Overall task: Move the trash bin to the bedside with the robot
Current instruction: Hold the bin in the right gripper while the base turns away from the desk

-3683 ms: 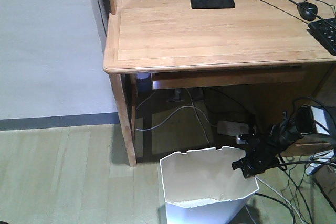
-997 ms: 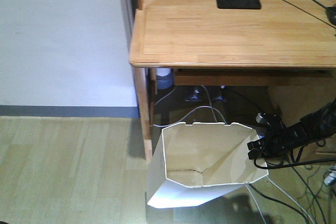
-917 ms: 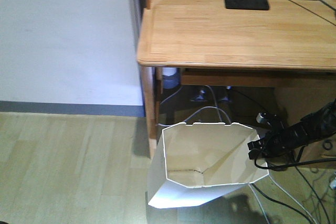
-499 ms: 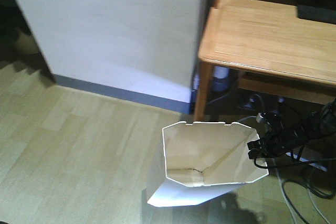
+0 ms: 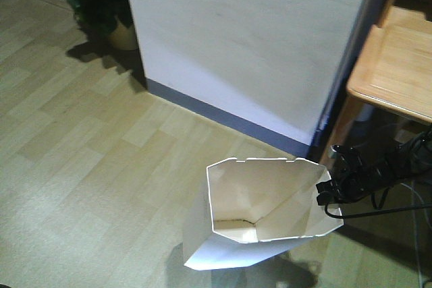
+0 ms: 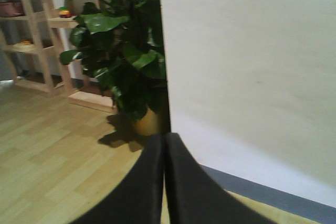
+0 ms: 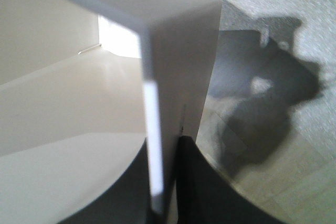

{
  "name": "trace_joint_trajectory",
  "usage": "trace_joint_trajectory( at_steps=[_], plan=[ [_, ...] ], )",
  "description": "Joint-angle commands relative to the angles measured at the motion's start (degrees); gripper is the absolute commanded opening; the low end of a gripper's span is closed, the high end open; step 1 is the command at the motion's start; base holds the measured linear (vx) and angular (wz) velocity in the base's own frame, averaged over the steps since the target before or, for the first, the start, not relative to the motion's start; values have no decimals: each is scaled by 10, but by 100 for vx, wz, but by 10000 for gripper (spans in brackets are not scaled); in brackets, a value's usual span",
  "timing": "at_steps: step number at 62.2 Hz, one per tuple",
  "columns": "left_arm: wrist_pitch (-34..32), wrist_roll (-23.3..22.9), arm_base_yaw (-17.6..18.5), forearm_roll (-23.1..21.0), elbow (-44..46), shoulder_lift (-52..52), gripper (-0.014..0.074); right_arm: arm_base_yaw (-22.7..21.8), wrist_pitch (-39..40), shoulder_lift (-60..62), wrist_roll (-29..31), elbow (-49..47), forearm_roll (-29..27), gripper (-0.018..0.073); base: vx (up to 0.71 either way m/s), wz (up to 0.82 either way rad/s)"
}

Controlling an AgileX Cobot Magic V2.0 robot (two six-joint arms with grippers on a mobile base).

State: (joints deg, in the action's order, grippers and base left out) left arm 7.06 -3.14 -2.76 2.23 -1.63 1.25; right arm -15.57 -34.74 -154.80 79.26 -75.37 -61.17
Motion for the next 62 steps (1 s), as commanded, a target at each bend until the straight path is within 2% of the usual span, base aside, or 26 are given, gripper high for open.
trace_joint_trajectory(
  at_steps=[1, 37, 62],
  plan=[
    [-42, -3, 1, -3, 12, 3, -6, -2, -116, 49, 3, -6, -37, -5, 6, 42],
    [-42, -3, 1, -3, 12, 3, -6, -2, -116, 49, 3, -6, -37, -5, 10, 43],
    [-42, -3, 1, -3, 12, 3, -6, -2, -116, 49, 3, -6, -37, -5, 15, 61]
  ],
)
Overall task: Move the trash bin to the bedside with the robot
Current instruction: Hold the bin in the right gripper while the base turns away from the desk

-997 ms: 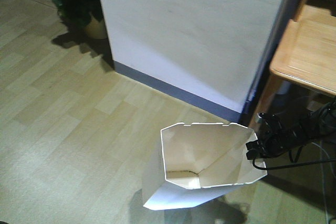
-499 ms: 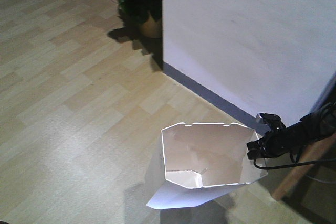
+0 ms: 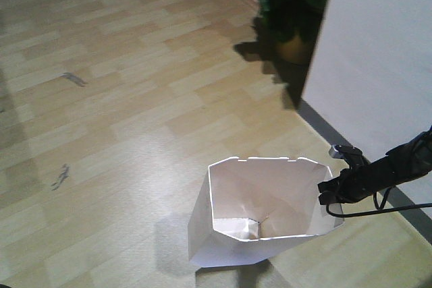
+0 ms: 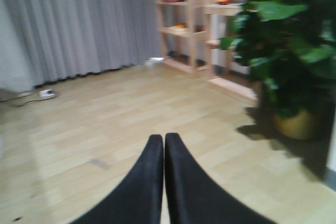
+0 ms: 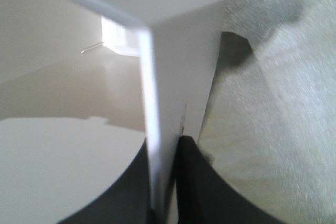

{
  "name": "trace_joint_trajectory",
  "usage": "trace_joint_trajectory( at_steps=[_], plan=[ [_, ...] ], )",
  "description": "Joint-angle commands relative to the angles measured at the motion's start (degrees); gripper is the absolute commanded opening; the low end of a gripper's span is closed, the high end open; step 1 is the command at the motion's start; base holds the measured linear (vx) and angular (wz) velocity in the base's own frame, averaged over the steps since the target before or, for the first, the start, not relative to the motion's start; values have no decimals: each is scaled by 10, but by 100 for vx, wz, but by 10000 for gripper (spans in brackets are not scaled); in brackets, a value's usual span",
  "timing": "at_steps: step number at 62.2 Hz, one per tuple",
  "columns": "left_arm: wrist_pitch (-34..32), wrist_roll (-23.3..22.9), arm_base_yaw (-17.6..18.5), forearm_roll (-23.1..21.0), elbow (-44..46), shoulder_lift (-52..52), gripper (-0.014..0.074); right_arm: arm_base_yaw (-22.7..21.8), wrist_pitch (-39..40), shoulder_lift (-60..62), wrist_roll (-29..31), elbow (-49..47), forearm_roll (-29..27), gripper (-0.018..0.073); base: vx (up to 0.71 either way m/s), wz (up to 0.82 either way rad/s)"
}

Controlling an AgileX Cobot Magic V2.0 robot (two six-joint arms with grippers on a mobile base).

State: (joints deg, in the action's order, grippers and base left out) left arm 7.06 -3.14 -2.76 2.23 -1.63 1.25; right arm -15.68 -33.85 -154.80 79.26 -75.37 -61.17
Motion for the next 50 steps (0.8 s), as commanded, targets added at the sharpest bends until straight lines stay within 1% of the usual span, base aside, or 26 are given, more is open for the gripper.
trace_joint_trajectory(
  at_steps=[1, 31, 50],
  plan=[
    [-42, -3, 1, -3, 12, 3, -6, -1, -125, 49, 3, -6, -37, -5, 16, 67],
    [-42, -3, 1, -3, 12, 3, -6, -1, -125, 49, 3, -6, -37, -5, 15, 61],
    [-42, -3, 1, -3, 12, 3, -6, -1, -125, 49, 3, -6, -37, -5, 13, 42]
  ],
)
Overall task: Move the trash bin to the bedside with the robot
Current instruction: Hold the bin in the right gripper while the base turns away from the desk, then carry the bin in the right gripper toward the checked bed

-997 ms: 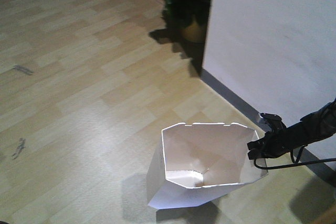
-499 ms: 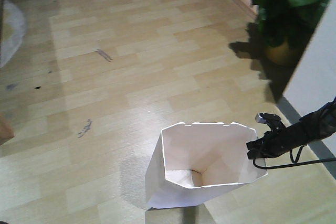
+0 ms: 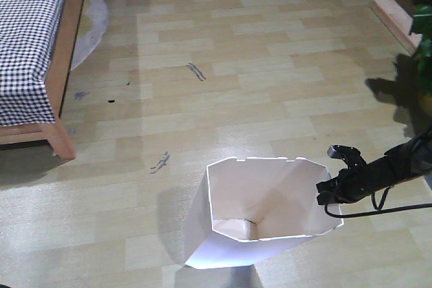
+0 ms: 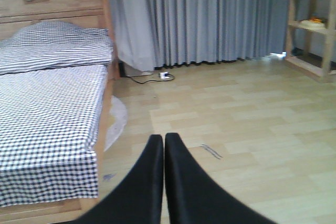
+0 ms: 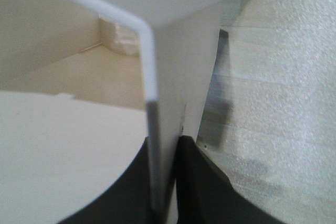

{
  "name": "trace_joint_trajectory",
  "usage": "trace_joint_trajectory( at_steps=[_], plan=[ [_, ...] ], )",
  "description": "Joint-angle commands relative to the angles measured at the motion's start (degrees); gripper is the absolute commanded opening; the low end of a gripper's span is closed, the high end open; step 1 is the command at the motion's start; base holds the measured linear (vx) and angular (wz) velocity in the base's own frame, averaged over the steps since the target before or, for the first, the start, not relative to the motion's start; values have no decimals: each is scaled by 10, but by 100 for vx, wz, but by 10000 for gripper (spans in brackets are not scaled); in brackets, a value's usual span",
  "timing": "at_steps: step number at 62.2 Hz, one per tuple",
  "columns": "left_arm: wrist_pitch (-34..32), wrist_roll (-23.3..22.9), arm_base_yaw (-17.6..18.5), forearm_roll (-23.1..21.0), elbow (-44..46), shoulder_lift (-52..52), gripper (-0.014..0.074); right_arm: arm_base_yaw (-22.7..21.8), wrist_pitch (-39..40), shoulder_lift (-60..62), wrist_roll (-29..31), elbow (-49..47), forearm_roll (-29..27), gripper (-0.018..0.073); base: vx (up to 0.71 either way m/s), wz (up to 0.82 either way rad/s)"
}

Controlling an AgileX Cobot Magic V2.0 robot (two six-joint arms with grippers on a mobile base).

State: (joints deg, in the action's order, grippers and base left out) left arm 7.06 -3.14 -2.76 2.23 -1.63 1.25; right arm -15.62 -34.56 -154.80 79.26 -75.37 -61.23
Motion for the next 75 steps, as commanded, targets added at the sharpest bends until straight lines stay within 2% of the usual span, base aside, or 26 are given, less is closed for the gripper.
trace_joint_trajectory(
  at_steps=[1, 75],
  plan=[
    [-42, -3, 1, -3, 12, 3, -6, -1, -117, 49, 3, -6, -36, -5, 13, 28],
    [-42, -3, 1, -3, 12, 3, -6, -1, -117, 49, 3, -6, -36, -5, 23, 8]
  ],
)
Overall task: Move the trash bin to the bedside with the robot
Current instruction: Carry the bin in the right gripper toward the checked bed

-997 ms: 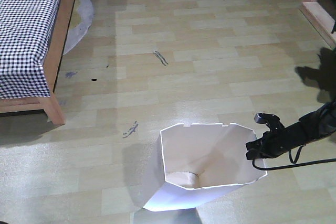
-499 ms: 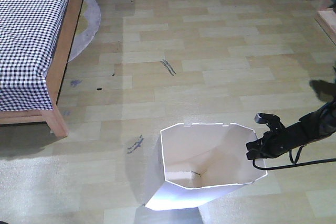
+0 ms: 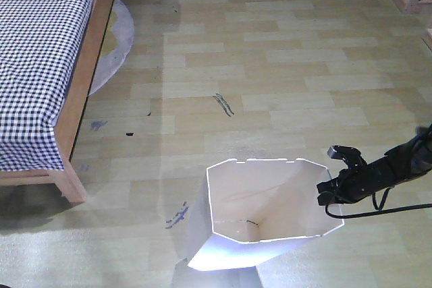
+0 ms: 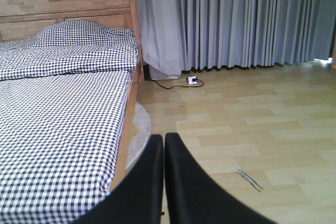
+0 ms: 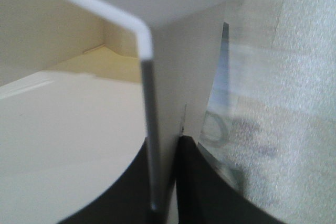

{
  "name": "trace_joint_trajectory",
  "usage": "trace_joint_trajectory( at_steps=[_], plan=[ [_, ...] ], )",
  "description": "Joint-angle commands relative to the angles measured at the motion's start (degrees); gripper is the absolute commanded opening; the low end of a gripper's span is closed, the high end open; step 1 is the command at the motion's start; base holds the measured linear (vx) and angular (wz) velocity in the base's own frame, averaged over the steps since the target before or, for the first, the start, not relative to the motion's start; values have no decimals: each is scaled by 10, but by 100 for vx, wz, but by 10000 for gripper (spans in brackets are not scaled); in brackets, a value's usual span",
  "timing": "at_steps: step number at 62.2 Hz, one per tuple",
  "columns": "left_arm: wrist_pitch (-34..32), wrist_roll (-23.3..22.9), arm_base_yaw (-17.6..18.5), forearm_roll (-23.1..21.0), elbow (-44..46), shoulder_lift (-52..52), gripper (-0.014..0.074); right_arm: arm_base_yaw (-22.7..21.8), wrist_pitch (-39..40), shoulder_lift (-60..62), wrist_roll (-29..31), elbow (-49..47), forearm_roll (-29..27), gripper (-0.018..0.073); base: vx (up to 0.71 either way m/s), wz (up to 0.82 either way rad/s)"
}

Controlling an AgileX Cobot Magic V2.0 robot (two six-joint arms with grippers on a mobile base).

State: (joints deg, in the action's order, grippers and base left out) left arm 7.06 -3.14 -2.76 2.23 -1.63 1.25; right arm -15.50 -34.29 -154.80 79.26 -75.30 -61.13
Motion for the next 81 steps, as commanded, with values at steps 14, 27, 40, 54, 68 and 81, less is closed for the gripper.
trace_joint_trajectory(
  at_steps=[14, 27, 40, 54, 68, 81],
  plan=[
    [-42, -3, 1, -3, 12, 3, -6, -2, -120, 49, 3, -7, -37, -5, 30, 6],
    [-42, -3, 1, -3, 12, 3, -6, -2, -120, 49, 3, -7, -37, -5, 31, 6],
    [-42, -3, 1, -3, 12, 3, -6, -2, -120, 49, 3, -7, -37, -5, 30, 5],
    [-42, -3, 1, -3, 12, 3, -6, -2, -120, 49, 3, -7, -37, -5, 30, 1],
    [-42, -3, 1, -3, 12, 3, -6, -2, -120, 49, 3, -7, -37, -5, 30, -5],
    [-42, -3, 1, -3, 12, 3, -6, -2, -120, 49, 3, -7, -37, -5, 30, -6]
  ],
)
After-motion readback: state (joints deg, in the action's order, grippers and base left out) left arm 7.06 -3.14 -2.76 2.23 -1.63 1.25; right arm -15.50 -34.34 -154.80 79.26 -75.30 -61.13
